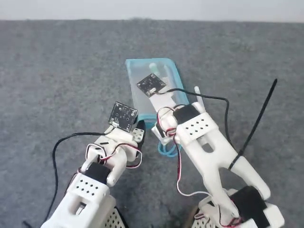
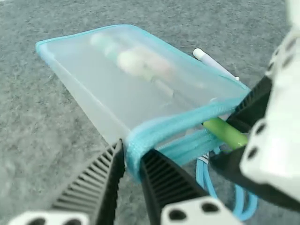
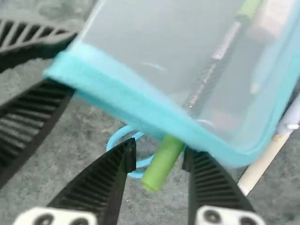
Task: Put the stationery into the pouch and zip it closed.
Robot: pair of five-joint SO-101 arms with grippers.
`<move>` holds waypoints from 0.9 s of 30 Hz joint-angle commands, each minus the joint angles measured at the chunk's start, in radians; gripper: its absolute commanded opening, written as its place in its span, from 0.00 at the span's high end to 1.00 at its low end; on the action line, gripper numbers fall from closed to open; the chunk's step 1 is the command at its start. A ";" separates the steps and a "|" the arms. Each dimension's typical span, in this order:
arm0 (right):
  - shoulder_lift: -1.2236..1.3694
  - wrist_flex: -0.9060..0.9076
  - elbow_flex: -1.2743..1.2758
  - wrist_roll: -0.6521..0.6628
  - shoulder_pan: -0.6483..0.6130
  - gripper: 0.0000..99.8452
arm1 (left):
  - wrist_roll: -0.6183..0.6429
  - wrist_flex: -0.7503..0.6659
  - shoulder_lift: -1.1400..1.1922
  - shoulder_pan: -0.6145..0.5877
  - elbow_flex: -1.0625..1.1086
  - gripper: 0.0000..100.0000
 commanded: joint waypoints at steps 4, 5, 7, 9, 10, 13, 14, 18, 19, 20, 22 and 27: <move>-0.013 -0.033 -0.011 -0.002 0.039 0.99 | -0.008 -0.040 -0.020 0.008 -0.056 0.99; -0.013 -0.030 -0.011 0.000 0.038 0.99 | -0.008 -0.040 -0.020 0.008 -0.056 0.99; -0.013 -0.019 -0.011 0.002 0.039 0.99 | -0.008 -0.040 -0.018 0.008 -0.056 0.99; -0.013 -0.022 -0.011 -0.002 0.039 0.99 | -0.008 -0.040 -0.018 0.008 -0.056 0.99; -0.013 -0.035 -0.012 -0.009 0.039 0.99 | -0.008 -0.040 -0.018 0.008 -0.056 0.99; -0.005 -0.073 -0.040 -0.043 0.039 0.99 | -0.008 -0.040 -0.018 0.008 -0.056 0.99; 0.001 -0.073 -0.064 -0.071 0.039 0.99 | -0.008 -0.040 -0.018 0.008 -0.056 0.99; 0.001 -0.076 -0.137 -0.161 0.042 0.99 | -0.008 -0.043 -0.025 0.008 -0.045 0.99; 0.001 -0.081 -0.144 -0.175 0.042 0.99 | -0.008 -0.043 -0.025 0.008 -0.044 0.99; 0.002 -0.082 -0.153 -0.187 0.042 0.99 | -0.008 -0.043 -0.025 0.008 -0.044 0.99; 0.002 -0.097 -0.167 -0.203 0.042 0.99 | -0.008 -0.043 -0.025 0.008 -0.042 0.99; 0.002 -0.139 -0.181 -0.204 0.036 0.99 | -0.008 -0.043 -0.025 0.008 -0.042 0.99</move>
